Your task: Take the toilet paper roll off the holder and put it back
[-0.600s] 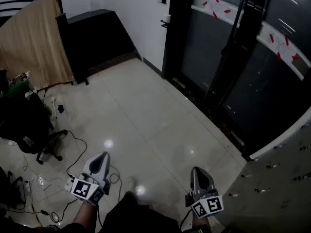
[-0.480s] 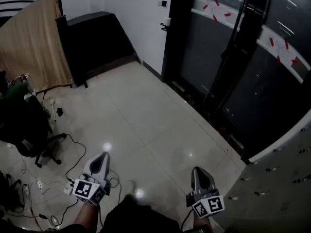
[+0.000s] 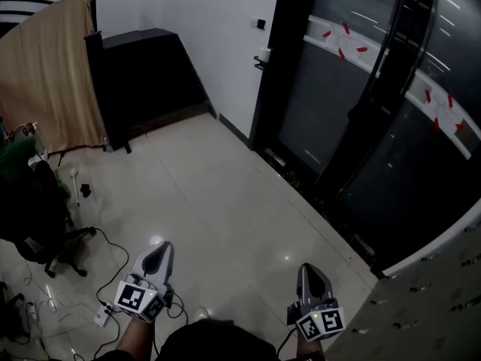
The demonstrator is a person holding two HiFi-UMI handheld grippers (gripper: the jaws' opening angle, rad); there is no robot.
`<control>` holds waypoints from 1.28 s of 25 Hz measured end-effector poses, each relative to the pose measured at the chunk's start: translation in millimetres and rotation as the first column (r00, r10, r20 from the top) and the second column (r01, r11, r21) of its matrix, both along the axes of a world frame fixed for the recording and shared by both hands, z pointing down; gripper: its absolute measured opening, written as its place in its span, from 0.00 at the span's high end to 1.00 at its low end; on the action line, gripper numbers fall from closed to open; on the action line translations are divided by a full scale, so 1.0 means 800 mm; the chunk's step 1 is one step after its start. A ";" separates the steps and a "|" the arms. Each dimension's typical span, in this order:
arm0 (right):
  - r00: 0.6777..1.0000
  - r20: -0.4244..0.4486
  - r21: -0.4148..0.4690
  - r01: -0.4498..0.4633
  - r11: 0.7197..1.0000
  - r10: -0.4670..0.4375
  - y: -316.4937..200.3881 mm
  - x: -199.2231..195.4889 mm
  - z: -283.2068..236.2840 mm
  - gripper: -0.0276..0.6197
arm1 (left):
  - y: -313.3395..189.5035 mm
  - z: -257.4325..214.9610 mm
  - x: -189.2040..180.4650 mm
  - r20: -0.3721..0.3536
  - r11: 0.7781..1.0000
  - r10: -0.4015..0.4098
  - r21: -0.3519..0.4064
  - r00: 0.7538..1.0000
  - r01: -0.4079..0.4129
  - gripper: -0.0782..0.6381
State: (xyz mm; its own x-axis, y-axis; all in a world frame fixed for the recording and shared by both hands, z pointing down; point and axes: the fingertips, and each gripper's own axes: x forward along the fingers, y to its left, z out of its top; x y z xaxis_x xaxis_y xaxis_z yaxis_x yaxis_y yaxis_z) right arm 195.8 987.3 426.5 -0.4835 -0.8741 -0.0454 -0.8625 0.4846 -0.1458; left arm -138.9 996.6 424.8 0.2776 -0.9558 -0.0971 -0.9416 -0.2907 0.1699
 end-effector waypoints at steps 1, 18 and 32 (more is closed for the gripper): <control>1.000 -0.003 0.001 0.007 1.000 -0.007 -0.011 -0.015 -0.001 0.94 | -0.008 0.000 -0.013 -0.001 1.000 -0.003 -0.005 1.000 0.003 0.89; 0.991 -0.033 -0.053 0.130 0.990 -0.131 -0.181 -0.133 0.027 0.94 | -0.132 0.038 -0.122 -0.030 0.991 -0.106 -0.084 0.994 0.104 0.89; 0.977 0.086 0.027 0.193 0.981 -0.195 -0.456 -0.079 0.010 0.94 | -0.383 -0.001 -0.064 0.090 0.986 -0.164 -0.005 0.982 0.165 0.89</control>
State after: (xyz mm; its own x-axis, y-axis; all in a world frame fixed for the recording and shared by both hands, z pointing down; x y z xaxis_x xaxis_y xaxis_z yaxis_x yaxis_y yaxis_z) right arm 132.3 622.8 434.9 -0.6372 -0.7627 -0.1107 -0.7359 0.6448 -0.2066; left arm -190.5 690.6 423.8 0.1237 -0.9901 -0.0667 -0.9879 -0.1292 0.0856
